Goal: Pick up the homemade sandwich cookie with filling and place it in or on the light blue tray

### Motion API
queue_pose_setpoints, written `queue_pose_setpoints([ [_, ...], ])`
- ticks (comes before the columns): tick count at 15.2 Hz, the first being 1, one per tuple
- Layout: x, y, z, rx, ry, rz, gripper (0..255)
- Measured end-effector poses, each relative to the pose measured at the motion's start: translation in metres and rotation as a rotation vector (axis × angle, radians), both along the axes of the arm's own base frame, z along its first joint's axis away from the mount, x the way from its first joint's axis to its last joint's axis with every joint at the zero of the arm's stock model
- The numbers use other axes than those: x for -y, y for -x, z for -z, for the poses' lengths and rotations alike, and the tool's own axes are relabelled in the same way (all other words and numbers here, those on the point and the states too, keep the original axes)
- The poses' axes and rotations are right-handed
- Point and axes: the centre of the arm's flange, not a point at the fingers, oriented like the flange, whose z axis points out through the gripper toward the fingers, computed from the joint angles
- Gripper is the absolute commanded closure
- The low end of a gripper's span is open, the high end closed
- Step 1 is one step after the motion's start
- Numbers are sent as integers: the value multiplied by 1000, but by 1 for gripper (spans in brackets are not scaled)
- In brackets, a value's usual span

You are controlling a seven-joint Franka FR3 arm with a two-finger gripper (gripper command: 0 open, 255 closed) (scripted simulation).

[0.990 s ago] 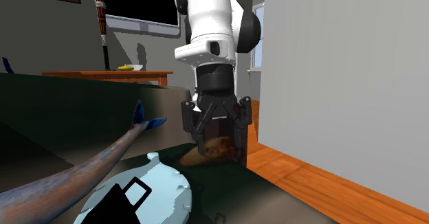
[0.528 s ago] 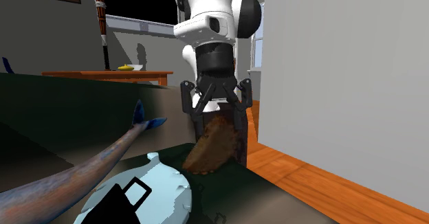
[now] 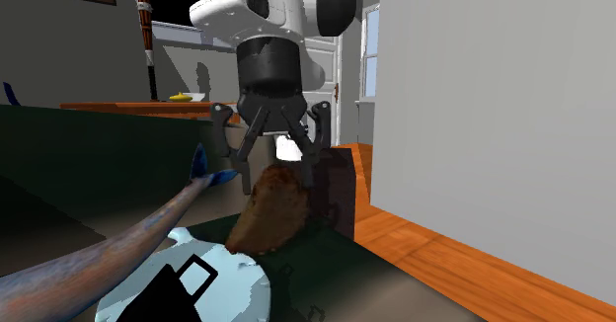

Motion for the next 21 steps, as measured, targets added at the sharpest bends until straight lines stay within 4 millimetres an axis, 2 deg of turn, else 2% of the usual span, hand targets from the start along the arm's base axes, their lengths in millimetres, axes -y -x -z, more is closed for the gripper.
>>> queue_pose_setpoints([
  [6,50,-59,-4,1,0,0,255],
  [12,51,-68,7,38,-7,-2,255],
  [15,56,-71,22,58,-6,1,255],
  [21,57,-67,70,0,1,0,255],
])
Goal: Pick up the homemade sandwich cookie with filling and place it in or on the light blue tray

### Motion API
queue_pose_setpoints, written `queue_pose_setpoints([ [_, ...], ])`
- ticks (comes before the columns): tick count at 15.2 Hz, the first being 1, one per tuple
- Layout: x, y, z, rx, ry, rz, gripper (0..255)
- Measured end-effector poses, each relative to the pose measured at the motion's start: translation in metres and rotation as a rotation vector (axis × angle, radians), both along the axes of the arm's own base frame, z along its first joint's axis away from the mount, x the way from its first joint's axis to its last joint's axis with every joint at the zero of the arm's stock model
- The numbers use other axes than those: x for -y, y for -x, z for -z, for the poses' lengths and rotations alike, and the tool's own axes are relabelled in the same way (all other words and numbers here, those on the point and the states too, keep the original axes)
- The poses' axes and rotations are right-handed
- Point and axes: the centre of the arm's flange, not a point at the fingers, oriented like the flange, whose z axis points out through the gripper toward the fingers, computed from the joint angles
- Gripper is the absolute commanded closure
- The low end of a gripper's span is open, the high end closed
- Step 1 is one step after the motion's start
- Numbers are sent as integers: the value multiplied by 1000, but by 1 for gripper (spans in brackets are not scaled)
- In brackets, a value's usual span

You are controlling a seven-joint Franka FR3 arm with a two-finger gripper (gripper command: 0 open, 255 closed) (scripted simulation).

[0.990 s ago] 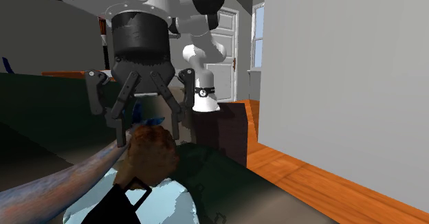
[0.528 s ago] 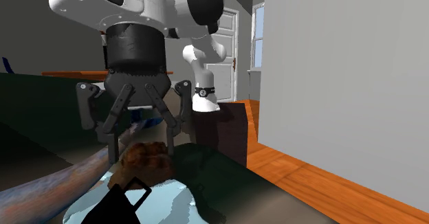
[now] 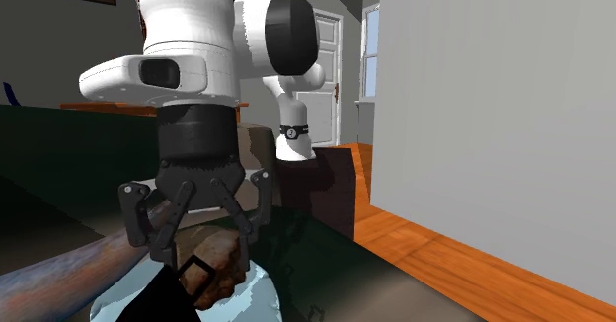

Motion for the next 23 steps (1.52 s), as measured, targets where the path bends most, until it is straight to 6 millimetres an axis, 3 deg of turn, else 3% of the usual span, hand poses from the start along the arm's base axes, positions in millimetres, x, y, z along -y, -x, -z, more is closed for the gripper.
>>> queue_pose_setpoints([
  [6,0,1,4,0,0,0,255],
  [7,0,1,4,0,0,0,0],
  [13,0,1,4,0,0,0,0],
  [18,6,7,-40,1,0,0,0],
  [23,5,10,-45,0,0,0,0],
])
